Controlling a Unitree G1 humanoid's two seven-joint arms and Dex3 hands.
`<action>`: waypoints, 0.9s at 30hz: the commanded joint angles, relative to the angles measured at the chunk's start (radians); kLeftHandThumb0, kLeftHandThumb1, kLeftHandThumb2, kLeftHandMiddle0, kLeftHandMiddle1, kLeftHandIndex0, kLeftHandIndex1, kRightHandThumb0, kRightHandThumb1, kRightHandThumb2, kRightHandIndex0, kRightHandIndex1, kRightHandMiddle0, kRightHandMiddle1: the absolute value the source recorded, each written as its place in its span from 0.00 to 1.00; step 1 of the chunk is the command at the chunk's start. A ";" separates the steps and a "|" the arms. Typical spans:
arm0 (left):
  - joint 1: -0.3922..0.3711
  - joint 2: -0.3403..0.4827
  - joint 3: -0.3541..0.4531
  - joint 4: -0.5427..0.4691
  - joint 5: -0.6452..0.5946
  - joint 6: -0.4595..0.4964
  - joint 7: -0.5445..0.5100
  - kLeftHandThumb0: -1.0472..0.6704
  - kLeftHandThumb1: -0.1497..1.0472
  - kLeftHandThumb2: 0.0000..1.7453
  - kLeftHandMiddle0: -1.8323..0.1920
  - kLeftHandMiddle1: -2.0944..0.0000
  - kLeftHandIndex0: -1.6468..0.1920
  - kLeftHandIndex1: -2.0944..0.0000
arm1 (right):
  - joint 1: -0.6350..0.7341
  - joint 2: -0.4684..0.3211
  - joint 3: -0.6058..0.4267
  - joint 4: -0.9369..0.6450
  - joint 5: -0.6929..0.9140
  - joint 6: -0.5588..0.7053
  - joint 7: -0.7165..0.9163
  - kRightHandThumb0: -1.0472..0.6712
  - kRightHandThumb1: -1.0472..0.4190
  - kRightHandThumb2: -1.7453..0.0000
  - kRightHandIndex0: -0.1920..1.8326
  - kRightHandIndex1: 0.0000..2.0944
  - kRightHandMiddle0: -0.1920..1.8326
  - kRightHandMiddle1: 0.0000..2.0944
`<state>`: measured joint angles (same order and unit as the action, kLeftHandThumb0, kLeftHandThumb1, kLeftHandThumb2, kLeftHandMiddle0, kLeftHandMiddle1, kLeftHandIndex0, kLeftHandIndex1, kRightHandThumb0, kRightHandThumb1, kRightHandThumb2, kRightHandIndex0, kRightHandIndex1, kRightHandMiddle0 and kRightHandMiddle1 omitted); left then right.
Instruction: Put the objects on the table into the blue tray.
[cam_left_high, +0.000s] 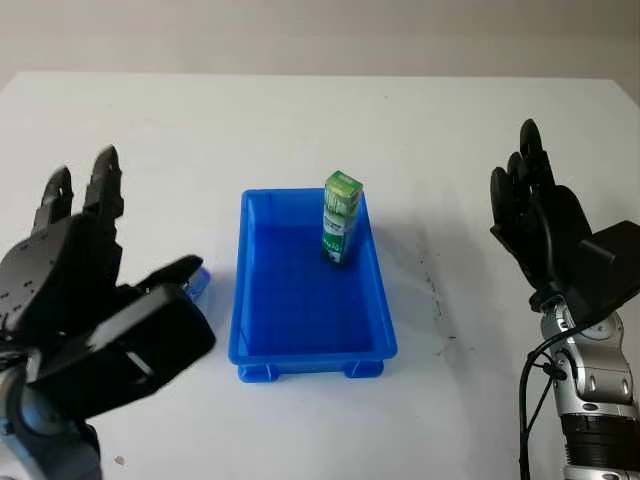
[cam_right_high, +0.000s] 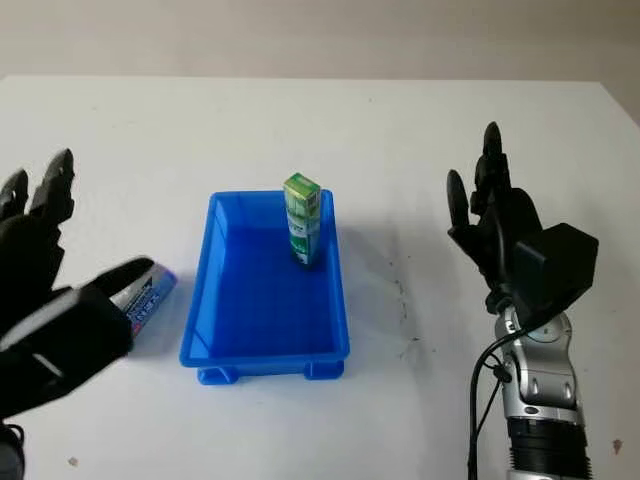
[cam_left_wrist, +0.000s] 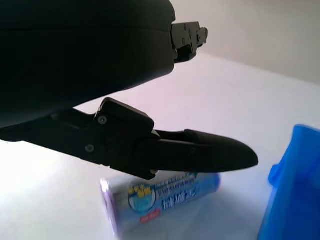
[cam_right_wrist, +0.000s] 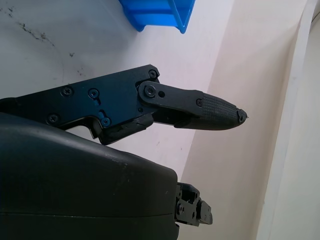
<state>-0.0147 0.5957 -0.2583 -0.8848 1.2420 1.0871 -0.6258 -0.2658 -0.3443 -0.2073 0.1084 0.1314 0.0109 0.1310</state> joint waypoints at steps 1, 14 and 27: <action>-0.009 -0.065 -0.015 0.043 0.055 -0.029 -0.019 0.08 1.00 0.19 0.98 0.97 0.97 0.97 | -0.014 0.004 -0.009 -0.003 -0.013 -0.024 -0.013 0.19 0.00 0.66 0.00 0.00 0.00 0.00; -0.041 -0.155 0.070 0.305 0.126 -0.335 -0.164 0.07 1.00 0.14 0.96 0.97 0.97 0.97 | -0.006 -0.001 -0.037 -0.023 -0.002 -0.031 -0.010 0.17 0.00 0.67 0.00 0.00 0.00 0.00; -0.089 -0.125 0.144 0.389 0.378 -0.538 -0.411 0.29 0.86 0.03 0.78 0.04 0.82 0.72 | -0.015 -0.004 -0.046 0.001 -0.009 -0.064 0.000 0.17 0.00 0.67 0.00 0.00 0.00 0.00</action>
<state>-0.1022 0.4636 -0.1318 -0.5109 1.5945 0.5618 -1.0167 -0.2744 -0.3427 -0.2434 0.1105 0.1218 -0.0386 0.1291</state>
